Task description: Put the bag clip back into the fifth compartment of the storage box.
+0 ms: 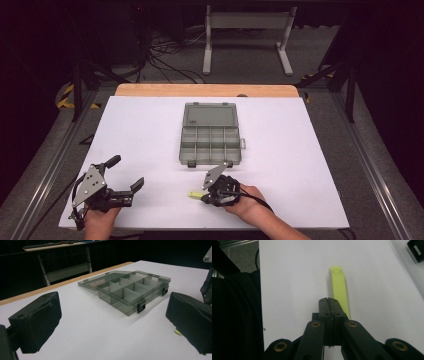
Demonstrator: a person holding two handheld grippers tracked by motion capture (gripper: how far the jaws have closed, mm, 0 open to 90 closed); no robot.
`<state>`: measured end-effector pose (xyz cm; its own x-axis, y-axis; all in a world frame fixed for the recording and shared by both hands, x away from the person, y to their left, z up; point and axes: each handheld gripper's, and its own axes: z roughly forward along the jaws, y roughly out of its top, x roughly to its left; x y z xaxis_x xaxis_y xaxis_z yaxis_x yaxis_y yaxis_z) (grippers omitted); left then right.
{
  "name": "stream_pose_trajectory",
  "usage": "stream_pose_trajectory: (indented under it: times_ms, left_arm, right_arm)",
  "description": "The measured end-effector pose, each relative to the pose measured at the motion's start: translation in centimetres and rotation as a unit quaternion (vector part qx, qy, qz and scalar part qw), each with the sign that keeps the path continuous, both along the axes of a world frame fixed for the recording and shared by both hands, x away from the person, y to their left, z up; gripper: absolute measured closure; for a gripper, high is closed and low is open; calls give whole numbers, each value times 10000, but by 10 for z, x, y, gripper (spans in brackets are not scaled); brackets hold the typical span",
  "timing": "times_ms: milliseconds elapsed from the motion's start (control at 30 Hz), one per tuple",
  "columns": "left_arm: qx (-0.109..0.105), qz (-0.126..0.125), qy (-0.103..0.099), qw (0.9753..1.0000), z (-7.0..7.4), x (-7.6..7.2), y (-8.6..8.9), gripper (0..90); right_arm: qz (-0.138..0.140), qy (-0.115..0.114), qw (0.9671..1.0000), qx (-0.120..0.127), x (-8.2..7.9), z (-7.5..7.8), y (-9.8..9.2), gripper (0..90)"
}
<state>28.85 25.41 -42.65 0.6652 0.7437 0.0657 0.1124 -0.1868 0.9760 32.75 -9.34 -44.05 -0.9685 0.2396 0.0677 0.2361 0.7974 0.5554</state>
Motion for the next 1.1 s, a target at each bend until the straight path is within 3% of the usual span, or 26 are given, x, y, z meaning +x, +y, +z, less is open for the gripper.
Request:
stream_pose_trajectory:
  times_ms: [500,633,767,833,933,967,1000,1033,1067,1100]
  left_arm:
    - [23,-13,26,10000,-1,1,-1,6]
    - [21,-136,86,9999,0,2,-2,4]
    - [-31,-320,72,9995,3,2,-6,1]
    - [-89,-440,41,9990,5,3,-7,0]
    - [-195,-550,124,9982,8,3,-10,0]
    - [-185,-586,189,9979,10,3,-11,0]
    - [-172,-622,196,9977,12,4,-13,0]
    - [-146,-649,203,9976,13,3,-15,0]
    - [-133,-699,257,9971,16,3,-19,0]
    - [-120,-739,284,9968,18,3,-22,0]
  right_arm:
    - [-107,8,9999,-12,4,0,-5,900]
    - [-99,2,9998,198,2,6,-9,899]
    - [-227,-170,9975,647,1,20,-23,773]
    - [-351,-292,9948,909,-1,29,-32,663]
    - [-605,-648,9875,1300,-4,39,-47,444]
    - [-706,-808,9839,1429,-5,42,-53,366]
    - [-910,-1097,9748,1717,-7,49,-65,255]
    - [-910,-1097,9748,1717,-7,49,-65,255]
    - [-967,-1184,9713,1821,-7,51,-70,223]
    - [-1118,-1384,9626,2044,-8,56,-81,158]
